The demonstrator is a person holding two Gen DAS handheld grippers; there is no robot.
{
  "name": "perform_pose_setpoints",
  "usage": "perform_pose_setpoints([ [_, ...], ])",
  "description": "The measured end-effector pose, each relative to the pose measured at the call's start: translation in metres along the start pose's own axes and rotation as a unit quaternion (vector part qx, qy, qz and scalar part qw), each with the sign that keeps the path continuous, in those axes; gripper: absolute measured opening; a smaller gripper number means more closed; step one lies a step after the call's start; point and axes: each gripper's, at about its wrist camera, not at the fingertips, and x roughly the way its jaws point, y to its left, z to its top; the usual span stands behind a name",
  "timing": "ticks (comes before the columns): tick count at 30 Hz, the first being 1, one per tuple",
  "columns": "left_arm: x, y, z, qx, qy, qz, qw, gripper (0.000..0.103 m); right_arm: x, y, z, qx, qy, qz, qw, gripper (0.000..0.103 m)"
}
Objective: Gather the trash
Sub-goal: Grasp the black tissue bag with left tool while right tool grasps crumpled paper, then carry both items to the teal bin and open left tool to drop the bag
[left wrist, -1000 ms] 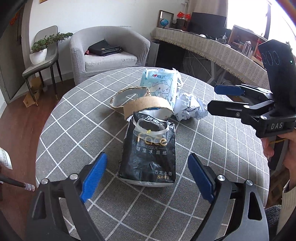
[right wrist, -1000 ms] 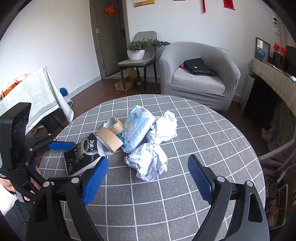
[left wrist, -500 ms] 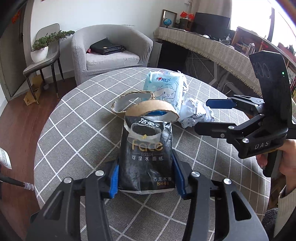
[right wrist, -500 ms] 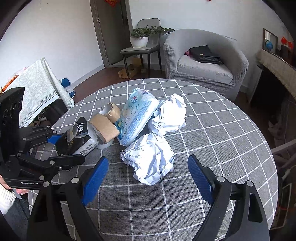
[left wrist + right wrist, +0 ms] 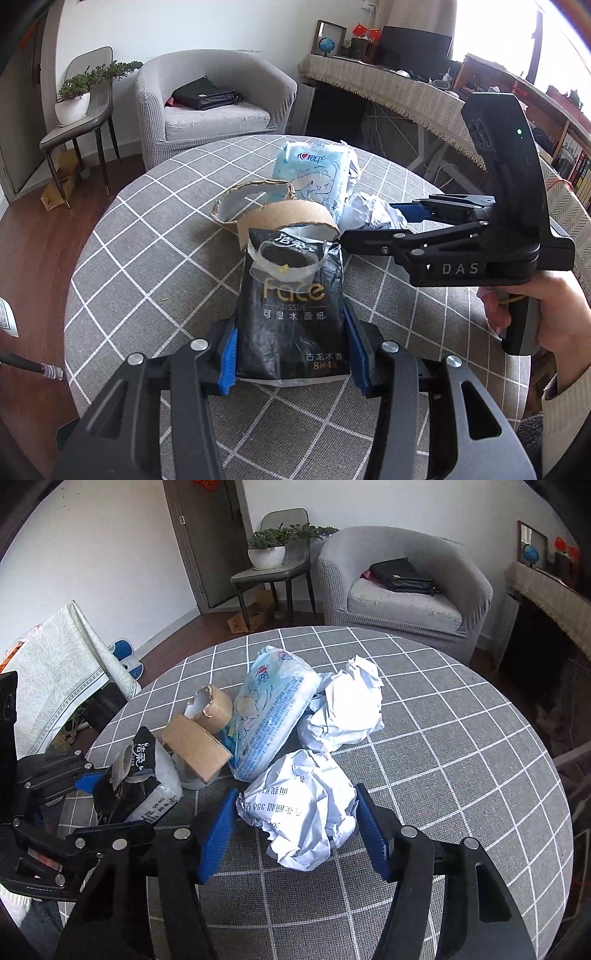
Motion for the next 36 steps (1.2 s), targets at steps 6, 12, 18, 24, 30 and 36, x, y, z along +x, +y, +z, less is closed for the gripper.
perform_pose_setpoints([
  [6,-0.005,0.003,-0.006,-0.009,0.000,-0.004,1.0000,0.051,-0.008,-0.004,-0.004,0.012,-0.002,-0.014,1.000,0.059],
  [12,-0.022,0.006,-0.017,-0.017,-0.012,0.001,0.9998,0.051,-0.021,0.003,-0.004,0.019,-0.016,-0.017,1.000,0.059],
  [18,-0.046,0.014,-0.032,-0.033,-0.028,0.012,0.9990,0.051,-0.029,0.026,-0.009,0.010,-0.024,-0.016,1.000,0.059],
  [24,-0.071,0.024,-0.052,-0.052,-0.038,0.030,0.9975,0.051,-0.034,0.052,-0.017,0.004,-0.024,-0.001,1.000,0.059],
  [30,-0.100,0.034,-0.072,-0.067,-0.049,0.047,0.9955,0.051,-0.039,0.081,-0.025,-0.002,-0.030,0.014,0.999,0.059],
  [36,-0.124,0.049,-0.092,-0.080,-0.055,0.067,0.9931,0.051,-0.039,0.113,-0.035,-0.013,-0.029,0.029,0.999,0.059],
])
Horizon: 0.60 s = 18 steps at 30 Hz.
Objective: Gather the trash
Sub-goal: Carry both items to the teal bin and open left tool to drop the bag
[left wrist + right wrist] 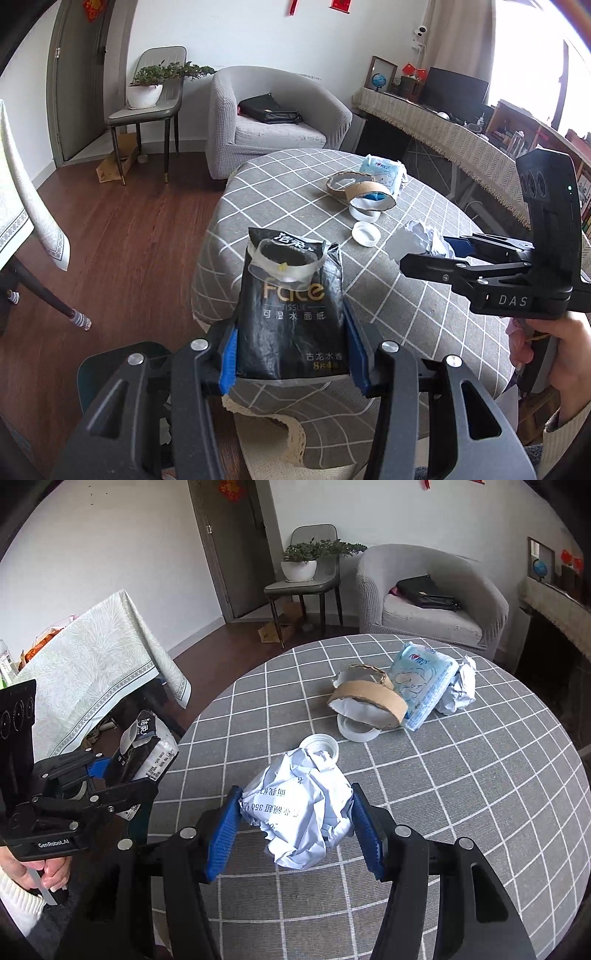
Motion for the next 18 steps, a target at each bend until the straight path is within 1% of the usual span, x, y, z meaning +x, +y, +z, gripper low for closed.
perform_pose_setpoints([
  [12,-0.030,0.051,-0.018,-0.033,-0.003,0.038,0.9987,0.051,0.009,0.056,-0.001,-0.020,-0.005,0.033,0.999,0.059],
  [18,-0.034,0.080,-0.031,-0.055,0.011,0.053,0.9970,0.051,0.018,0.082,0.002,-0.030,-0.006,0.053,0.998,0.059],
])
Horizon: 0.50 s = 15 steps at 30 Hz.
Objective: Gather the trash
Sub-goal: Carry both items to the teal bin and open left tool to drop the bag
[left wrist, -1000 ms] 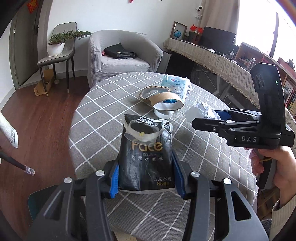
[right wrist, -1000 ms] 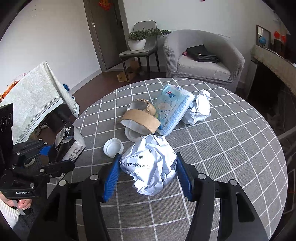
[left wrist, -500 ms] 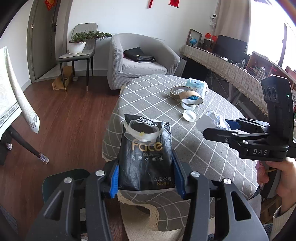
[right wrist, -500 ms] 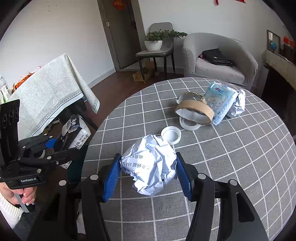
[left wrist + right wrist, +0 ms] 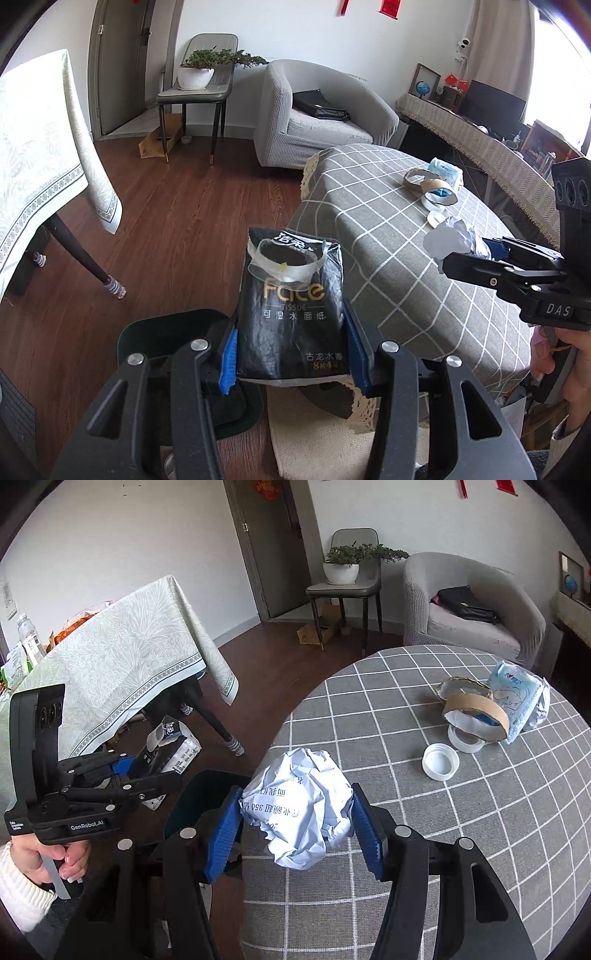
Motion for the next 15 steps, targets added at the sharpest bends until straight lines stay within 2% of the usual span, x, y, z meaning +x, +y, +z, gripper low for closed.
perform_pose_setpoints([
  [15,0.014,0.076,-0.027,-0.030,0.061,0.053,0.9963,0.051,0.048,0.067,0.024,-0.038,0.015,0.054,0.998,0.059],
])
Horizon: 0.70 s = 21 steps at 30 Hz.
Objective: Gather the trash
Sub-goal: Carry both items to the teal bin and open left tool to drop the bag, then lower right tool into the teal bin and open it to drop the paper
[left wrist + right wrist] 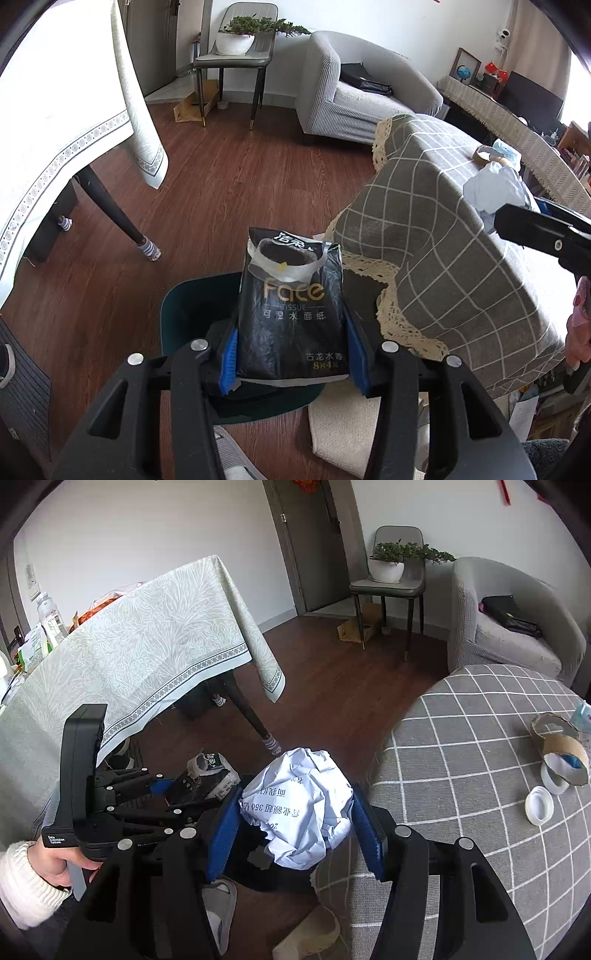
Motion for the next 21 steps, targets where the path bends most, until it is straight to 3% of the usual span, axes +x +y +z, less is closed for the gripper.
perform_pose_setpoints([
  [14,0.028,0.050,-0.022,-0.012,0.068,0.019,0.9974,0.051,0.062,0.039,0.012,-0.028,0.043,0.018,0.999,0.059],
  [15,0.030,0.052,-0.024,-0.011,0.077,0.018,0.9968,0.053,0.065,0.041,0.013,-0.028,0.045,0.019,0.998,0.059],
  [18,0.032,0.057,-0.027,-0.006,0.080,0.020,0.9966,0.072,0.074,0.048,0.016,-0.031,0.049,0.023,0.998,0.059],
  [21,0.030,0.067,-0.030,-0.010,0.079,0.019,0.9966,0.073,0.084,0.053,0.018,-0.034,0.057,0.024,0.998,0.059],
])
